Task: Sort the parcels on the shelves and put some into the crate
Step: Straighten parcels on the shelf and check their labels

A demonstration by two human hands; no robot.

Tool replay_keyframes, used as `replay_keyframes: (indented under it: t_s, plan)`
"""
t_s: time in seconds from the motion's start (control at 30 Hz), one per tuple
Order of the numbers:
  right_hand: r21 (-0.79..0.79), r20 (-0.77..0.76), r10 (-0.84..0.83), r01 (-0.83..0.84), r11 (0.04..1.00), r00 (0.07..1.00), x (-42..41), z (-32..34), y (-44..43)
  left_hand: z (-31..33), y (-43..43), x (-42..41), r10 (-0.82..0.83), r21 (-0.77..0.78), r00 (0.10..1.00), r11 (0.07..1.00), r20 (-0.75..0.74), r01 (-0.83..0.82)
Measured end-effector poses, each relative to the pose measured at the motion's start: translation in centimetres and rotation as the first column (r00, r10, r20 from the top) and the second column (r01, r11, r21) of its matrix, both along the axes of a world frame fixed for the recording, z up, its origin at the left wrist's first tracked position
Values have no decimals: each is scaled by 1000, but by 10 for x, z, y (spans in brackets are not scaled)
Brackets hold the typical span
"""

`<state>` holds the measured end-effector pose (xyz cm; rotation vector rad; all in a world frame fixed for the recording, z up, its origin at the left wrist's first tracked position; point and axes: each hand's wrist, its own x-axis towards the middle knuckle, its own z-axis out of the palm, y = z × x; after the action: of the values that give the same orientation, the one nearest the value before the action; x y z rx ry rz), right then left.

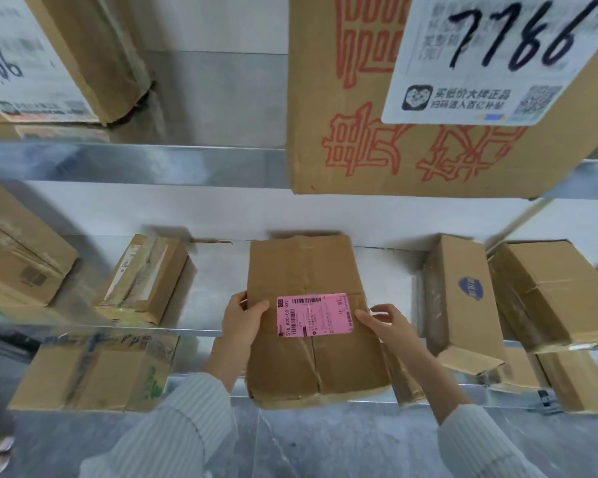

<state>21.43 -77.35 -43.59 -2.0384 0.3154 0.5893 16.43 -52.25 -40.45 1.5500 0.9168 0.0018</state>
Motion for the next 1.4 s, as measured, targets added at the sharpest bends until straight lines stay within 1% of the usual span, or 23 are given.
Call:
replay_keyframes:
  t_s: [0.07,0.13,0.23,0.3,0.33,0.47,0.6,0.7,0.87,0.93,1.0,1.07,1.13,1.2,1.23,1.3,1.37,1.4]
  plan:
    - [57,-29,-65,66,996,997,-8,2,0,2,1,10,-71,12,997,997,1,71]
    - [79,-56,-165,170,982,985,-16,-1,-2,3,1,19,-155,40,988,987,-16,156]
    - [137,-146,-304,323,936,942,-33,-12,-3,5,6,31,-305,125,951,943,-58,310]
    - [199,-211,-351,392,898,912,-39,-13,1,10,9,31,-365,138,928,918,-77,373]
    - [213,-224,-357,404,890,907,-41,-14,3,12,10,29,-369,143,926,915,-82,378]
    - [196,-238,-428,475,858,872,-52,-8,21,13,9,7,-269,218,958,934,-101,285]
    - [242,-245,-479,532,812,843,-75,-9,45,14,20,-4,-174,273,982,944,-73,187]
    - [264,-251,-533,587,766,808,-87,-11,62,13,30,-4,-82,290,996,953,-34,88]
    - [296,-258,-598,652,698,758,-105,-11,86,3,29,-15,66,295,996,954,-59,-46]
    - [315,-276,-633,690,651,723,-111,-10,91,-5,24,-25,112,314,992,945,-53,-90]
    - [313,-297,-680,741,595,671,-118,-10,93,-11,18,-33,142,292,990,948,-23,-130]
    - [313,-318,-712,778,545,626,-123,-10,94,-14,12,-35,182,233,983,955,19,-182]
    - [336,-341,-716,790,512,609,-127,-10,95,-16,6,-33,194,205,981,959,30,-196]
    - [383,-383,-690,785,487,615,-125,-7,96,-17,2,-29,155,192,987,968,41,-160]
    - [403,-394,-666,771,494,633,-122,-8,95,-17,0,-28,128,186,990,973,60,-137]
    - [410,-385,-620,728,549,684,-115,-5,91,-14,0,-24,72,216,992,972,100,-92]
    - [397,-333,-619,701,592,711,-106,0,83,-10,2,-17,32,283,994,957,108,-61]
    - [380,-292,-645,704,599,706,-101,2,79,-9,3,-13,17,316,994,947,106,-50]
